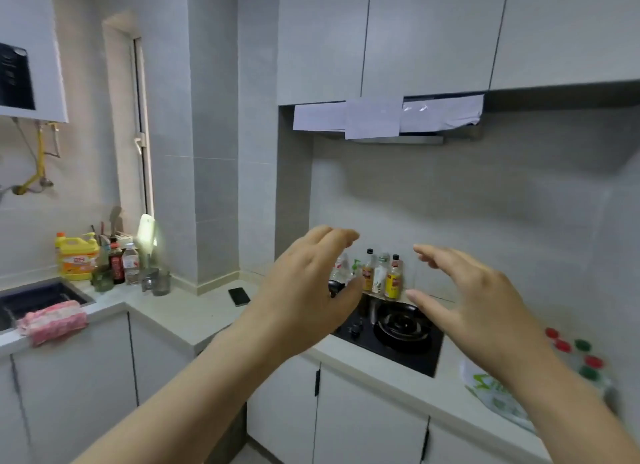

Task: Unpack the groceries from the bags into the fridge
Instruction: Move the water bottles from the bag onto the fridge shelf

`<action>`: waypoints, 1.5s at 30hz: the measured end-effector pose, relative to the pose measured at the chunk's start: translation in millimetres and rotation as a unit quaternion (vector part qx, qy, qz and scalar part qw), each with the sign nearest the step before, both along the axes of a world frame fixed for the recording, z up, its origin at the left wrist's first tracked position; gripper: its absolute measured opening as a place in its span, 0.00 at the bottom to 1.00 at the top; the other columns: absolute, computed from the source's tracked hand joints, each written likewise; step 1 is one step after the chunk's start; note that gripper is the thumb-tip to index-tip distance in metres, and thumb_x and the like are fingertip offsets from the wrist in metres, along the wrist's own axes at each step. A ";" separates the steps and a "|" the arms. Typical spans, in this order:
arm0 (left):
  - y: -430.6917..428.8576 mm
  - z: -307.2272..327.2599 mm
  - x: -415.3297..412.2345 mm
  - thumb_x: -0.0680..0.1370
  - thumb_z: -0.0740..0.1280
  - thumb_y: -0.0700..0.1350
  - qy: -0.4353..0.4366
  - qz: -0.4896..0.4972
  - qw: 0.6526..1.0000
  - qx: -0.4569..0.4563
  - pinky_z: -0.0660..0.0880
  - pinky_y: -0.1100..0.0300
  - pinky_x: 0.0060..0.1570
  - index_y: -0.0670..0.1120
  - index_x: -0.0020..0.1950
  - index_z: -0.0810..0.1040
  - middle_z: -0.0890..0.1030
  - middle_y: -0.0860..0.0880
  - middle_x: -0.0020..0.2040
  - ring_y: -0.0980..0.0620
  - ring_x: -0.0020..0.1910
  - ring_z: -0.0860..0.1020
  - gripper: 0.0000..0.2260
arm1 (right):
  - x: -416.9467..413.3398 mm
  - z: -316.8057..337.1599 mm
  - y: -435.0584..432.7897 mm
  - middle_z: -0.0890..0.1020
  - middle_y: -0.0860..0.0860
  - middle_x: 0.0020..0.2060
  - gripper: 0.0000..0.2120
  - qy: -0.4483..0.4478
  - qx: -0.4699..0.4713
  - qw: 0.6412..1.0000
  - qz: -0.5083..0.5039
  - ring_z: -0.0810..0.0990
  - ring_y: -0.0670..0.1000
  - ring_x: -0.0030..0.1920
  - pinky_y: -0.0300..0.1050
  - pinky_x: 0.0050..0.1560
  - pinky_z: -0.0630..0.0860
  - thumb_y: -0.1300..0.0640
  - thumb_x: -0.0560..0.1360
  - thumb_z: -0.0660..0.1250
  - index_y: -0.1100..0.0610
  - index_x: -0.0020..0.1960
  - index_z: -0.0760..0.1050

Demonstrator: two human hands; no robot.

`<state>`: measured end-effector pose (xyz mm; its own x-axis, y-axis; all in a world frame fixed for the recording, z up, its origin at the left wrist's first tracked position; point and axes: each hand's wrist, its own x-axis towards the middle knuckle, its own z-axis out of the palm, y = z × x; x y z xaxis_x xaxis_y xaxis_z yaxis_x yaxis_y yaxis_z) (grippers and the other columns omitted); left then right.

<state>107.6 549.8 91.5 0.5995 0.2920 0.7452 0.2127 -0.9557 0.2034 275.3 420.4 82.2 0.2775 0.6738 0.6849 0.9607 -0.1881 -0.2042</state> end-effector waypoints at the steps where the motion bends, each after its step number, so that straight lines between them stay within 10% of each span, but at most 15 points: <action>1: -1.8 -0.3 13.2 0.77 0.66 0.48 -0.001 -0.008 1.000 0.001 0.67 0.69 0.59 0.49 0.70 0.69 0.73 0.56 0.63 0.59 0.61 0.72 0.21 | 10.6 -0.5 -4.4 0.78 0.45 0.61 0.27 0.001 -0.002 1.000 -0.010 0.77 0.47 0.60 0.37 0.58 0.68 0.50 0.72 0.72 0.50 0.69 0.71; 45: 138.7 -107.4 472.6 0.77 0.66 0.49 0.111 -0.271 0.953 -0.082 0.66 0.69 0.49 0.50 0.67 0.70 0.74 0.55 0.61 0.57 0.60 0.72 0.19 | 385.7 -104.2 61.3 0.76 0.42 0.61 0.25 0.154 -0.085 0.947 -0.269 0.75 0.45 0.59 0.35 0.56 0.68 0.48 0.73 0.71 0.48 0.68 0.71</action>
